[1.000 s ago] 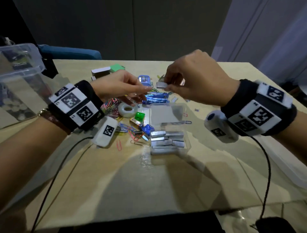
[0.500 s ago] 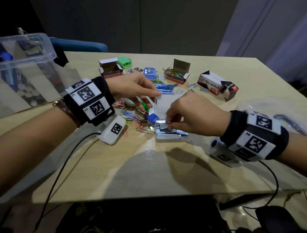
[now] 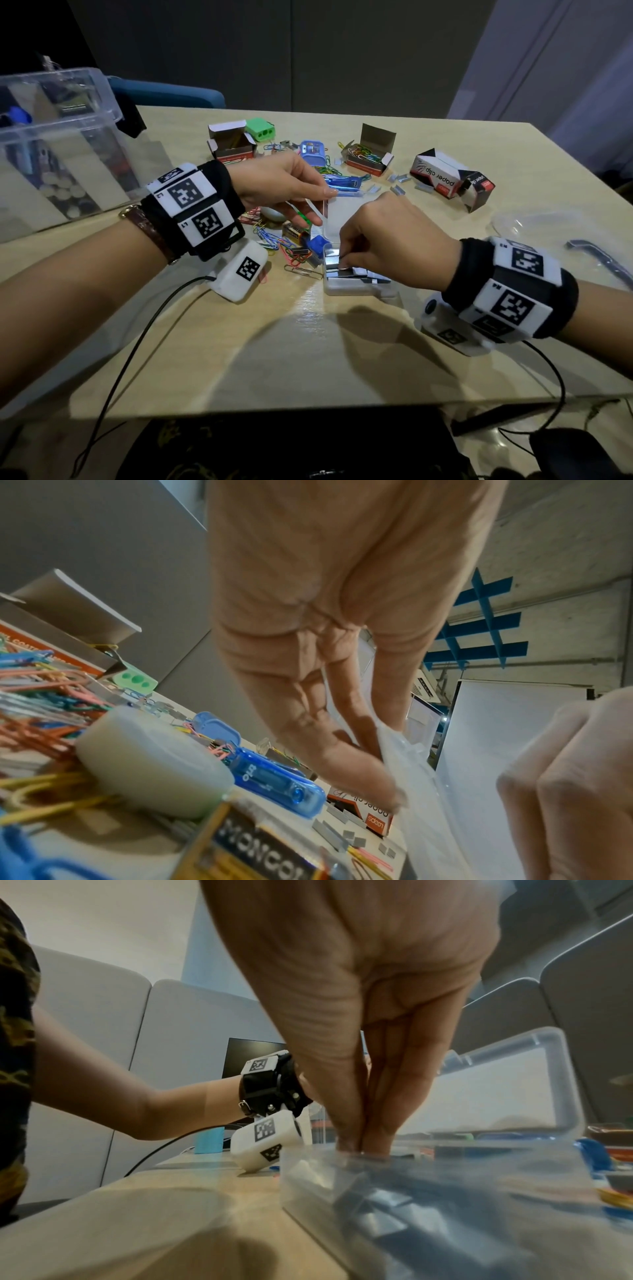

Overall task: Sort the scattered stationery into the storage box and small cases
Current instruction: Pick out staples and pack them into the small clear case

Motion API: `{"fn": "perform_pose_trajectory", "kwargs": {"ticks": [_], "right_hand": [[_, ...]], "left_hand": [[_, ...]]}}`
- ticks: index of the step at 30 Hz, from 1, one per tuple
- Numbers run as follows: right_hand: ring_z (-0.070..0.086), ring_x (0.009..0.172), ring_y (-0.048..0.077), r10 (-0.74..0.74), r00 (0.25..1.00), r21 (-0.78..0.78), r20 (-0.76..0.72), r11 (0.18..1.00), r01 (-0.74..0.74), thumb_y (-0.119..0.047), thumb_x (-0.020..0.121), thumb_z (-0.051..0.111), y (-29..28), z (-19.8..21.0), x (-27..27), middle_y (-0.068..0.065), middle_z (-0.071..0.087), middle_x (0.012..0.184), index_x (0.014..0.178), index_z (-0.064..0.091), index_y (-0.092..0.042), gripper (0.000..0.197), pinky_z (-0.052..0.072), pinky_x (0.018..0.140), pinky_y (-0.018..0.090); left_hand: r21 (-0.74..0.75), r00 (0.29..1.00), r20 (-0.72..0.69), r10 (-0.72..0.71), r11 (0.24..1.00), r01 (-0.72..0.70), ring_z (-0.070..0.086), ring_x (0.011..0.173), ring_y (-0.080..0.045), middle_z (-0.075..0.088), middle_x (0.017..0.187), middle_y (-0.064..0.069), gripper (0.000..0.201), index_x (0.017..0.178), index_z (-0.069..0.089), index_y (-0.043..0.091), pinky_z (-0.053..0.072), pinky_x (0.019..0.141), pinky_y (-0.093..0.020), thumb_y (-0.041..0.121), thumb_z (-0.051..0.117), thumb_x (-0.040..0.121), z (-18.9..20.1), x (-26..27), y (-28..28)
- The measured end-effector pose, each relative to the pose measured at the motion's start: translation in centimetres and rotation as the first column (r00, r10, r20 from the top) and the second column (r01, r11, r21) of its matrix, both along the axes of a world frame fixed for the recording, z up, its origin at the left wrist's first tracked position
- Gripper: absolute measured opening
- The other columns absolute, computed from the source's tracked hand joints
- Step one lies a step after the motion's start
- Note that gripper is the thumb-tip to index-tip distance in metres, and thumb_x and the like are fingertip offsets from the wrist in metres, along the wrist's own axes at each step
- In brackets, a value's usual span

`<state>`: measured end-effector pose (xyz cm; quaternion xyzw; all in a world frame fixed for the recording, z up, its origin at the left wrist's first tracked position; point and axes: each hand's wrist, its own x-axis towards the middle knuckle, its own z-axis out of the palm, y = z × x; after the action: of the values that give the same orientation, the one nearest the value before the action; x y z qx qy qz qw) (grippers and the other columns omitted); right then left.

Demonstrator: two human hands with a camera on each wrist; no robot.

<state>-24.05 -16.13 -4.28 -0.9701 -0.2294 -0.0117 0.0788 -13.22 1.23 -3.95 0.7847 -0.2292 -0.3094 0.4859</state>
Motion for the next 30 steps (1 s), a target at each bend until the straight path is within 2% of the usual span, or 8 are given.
{"fn": "perform_pose_trajectory", "kwargs": {"ticks": [8,11,16,18,20,23,27,30], "right_hand": [[0.064,0.064,0.008,0.047,0.996,0.101,-0.080,0.994,-0.039,-0.033,0.077,0.081,-0.1,0.1,0.9,-0.008,0.070,0.068,0.073,0.075,-0.019,0.016,0.053,0.068,0.036],[0.063,0.062,0.006,0.050,0.997,0.102,-0.054,0.994,-0.044,-0.036,0.074,0.083,-0.5,0.9,1.3,-0.008,0.070,0.067,0.069,0.074,-0.019,0.019,0.053,0.067,0.034],[0.062,0.060,0.002,-0.044,0.997,0.138,0.069,0.990,0.034,-0.038,0.073,0.082,-2.1,4.6,3.4,-0.012,0.065,0.059,0.068,0.071,-0.021,0.021,0.052,0.064,0.030],[0.063,0.062,0.005,-0.124,0.984,0.150,0.130,0.983,0.104,-0.035,0.076,0.080,-3.5,5.9,5.1,-0.013,0.063,0.060,0.073,0.072,-0.022,0.016,0.052,0.064,0.031],[0.066,0.069,0.016,-0.215,0.962,0.090,0.171,0.975,0.202,-0.030,0.081,0.077,-5.1,6.1,7.3,-0.007,0.066,0.067,0.080,0.074,-0.020,0.011,0.053,0.069,0.033],[0.065,0.077,0.024,-0.370,0.926,-0.090,0.070,0.923,0.375,-0.019,0.084,0.074,-7.5,4.7,10.4,0.005,0.069,0.083,0.091,0.076,-0.013,0.009,0.053,0.073,0.032],[0.061,0.069,0.028,-0.525,0.850,-0.235,-0.052,0.833,0.500,-0.007,0.085,0.066,-9.6,2.1,11.9,0.013,0.070,0.087,0.095,0.076,-0.006,0.014,0.044,0.059,0.025],[0.056,0.066,0.027,-0.545,0.834,-0.332,-0.091,0.806,0.490,-0.006,0.084,0.068,-9.8,1.5,12.2,0.015,0.068,0.088,0.099,0.073,-0.003,0.016,0.039,0.048,0.023]], "left_hand": [[0.018,1.000,0.000,-0.023,1.000,0.023,0.071,0.079,-0.016,0.073,0.091,-0.010,0.050,0.106,0.067,-0.004,0.059,0.062,-0.022,0.037,0.061,0.077,0.2,0.1,-0.1],[0.084,0.999,0.024,-0.048,0.995,0.046,0.071,0.082,-0.021,0.073,0.094,-0.010,0.056,0.102,0.068,0.000,0.059,0.062,-0.025,0.049,0.055,0.077,0.8,0.1,-0.2],[0.144,0.996,0.082,-0.042,0.989,0.030,0.068,0.081,-0.021,0.072,0.097,-0.015,0.064,0.111,0.066,0.004,0.057,0.062,-0.026,0.057,0.047,0.080,3.2,2.0,0.0],[0.158,0.989,0.145,-0.020,0.988,-0.003,0.068,0.083,-0.024,0.073,0.097,-0.015,0.055,0.110,0.067,0.006,0.057,0.067,-0.030,0.052,0.049,0.087,4.1,3.4,0.2],[0.195,0.977,0.212,0.018,0.979,-0.060,0.069,0.081,-0.022,0.073,0.096,-0.013,0.045,0.110,0.067,0.006,0.058,0.070,-0.032,0.044,0.052,0.092,4.5,5.3,0.3],[0.318,0.945,0.325,0.044,0.936,-0.153,0.065,0.071,-0.016,0.070,0.095,-0.013,0.032,0.110,0.065,0.002,0.055,0.062,-0.027,0.029,0.054,0.097,3.8,8.2,0.8],[0.521,0.892,0.452,-0.029,0.820,-0.237,0.057,0.065,-0.015,0.067,0.085,-0.007,0.024,0.111,0.067,0.002,0.048,0.054,-0.022,0.019,0.056,0.097,2.5,10.4,2.3],[0.629,0.861,0.496,-0.111,0.729,-0.269,0.053,0.076,-0.018,0.063,0.093,-0.009,0.025,0.115,0.068,0.003,0.041,0.061,-0.026,0.014,0.060,0.094,2.0,10.8,3.2]]}}
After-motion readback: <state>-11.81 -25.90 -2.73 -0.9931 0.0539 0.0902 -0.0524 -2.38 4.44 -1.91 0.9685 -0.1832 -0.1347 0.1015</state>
